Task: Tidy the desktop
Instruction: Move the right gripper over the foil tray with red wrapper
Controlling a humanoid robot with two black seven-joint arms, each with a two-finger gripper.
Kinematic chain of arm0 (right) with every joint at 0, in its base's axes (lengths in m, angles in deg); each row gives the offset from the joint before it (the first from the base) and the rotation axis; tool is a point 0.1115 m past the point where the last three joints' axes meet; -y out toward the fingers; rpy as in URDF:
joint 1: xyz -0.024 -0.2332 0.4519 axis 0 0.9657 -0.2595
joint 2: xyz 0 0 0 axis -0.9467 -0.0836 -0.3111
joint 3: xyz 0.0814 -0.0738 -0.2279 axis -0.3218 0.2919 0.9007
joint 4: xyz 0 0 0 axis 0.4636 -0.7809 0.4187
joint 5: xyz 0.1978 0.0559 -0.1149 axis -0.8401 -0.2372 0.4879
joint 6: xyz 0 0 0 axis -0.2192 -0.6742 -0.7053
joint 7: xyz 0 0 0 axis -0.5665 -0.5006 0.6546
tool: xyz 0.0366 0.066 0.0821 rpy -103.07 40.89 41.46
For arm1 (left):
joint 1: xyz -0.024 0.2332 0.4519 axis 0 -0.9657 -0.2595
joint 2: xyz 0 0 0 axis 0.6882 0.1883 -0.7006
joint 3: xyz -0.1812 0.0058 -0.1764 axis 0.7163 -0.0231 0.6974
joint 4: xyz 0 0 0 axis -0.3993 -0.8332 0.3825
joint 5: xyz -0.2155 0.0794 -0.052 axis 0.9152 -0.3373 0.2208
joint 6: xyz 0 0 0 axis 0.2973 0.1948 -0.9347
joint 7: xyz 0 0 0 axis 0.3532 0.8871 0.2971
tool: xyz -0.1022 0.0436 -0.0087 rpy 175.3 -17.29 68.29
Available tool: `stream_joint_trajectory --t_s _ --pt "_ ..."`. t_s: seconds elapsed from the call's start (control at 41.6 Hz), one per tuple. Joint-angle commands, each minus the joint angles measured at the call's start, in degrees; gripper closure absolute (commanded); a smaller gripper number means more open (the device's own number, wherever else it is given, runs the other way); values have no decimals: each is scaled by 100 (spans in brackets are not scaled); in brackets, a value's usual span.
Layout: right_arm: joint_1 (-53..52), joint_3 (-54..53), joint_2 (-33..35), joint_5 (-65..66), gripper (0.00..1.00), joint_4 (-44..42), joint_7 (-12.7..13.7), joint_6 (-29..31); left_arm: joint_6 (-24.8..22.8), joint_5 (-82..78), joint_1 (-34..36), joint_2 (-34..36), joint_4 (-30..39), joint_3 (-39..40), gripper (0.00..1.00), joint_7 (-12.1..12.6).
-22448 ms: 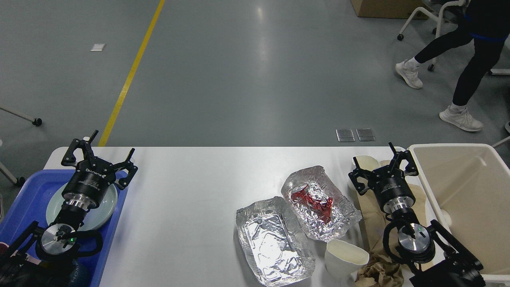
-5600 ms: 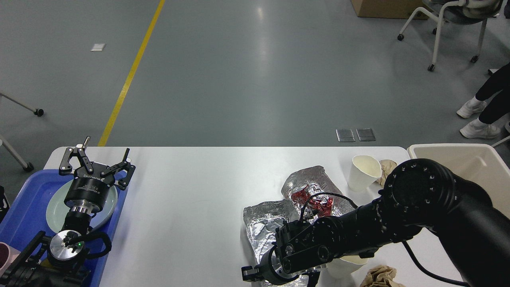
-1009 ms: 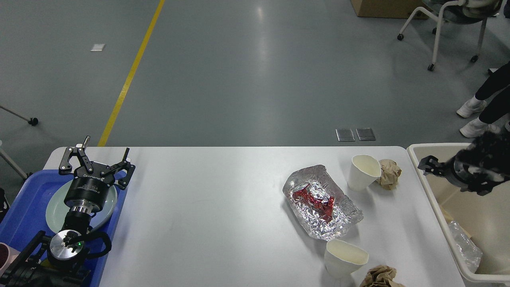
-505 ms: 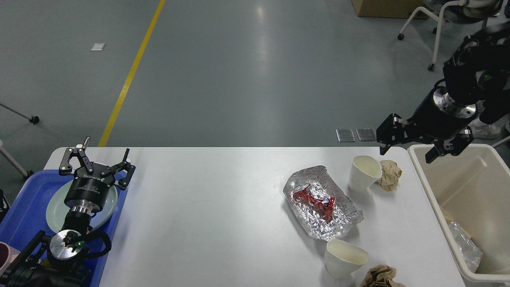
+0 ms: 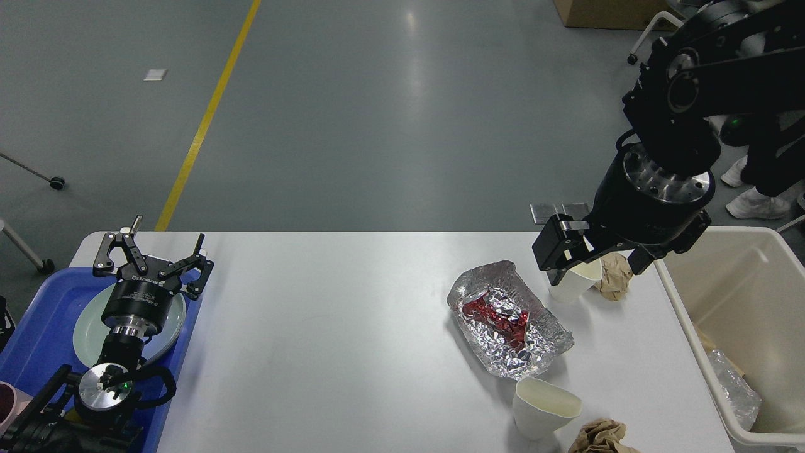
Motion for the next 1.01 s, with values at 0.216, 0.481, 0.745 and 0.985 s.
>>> stream_joint_trajectory --t_s 0.216,0.481,0.745,0.985 --pt "558 -4 -21 0 0 -96 -1 -559 0 0 7 0 0 -1 4 0" --pt "831 -30 -48 0 2 -44 -1 -806 0 0 7 0 0 -1 4 0" --pt "1244 -215 -162 9 2 -61 -1 -902 0 0 7 0 0 -1 4 0" --pt "1982 -259 -303 17 3 -368 -1 -1904 0 0 7 0 0 -1 4 0"
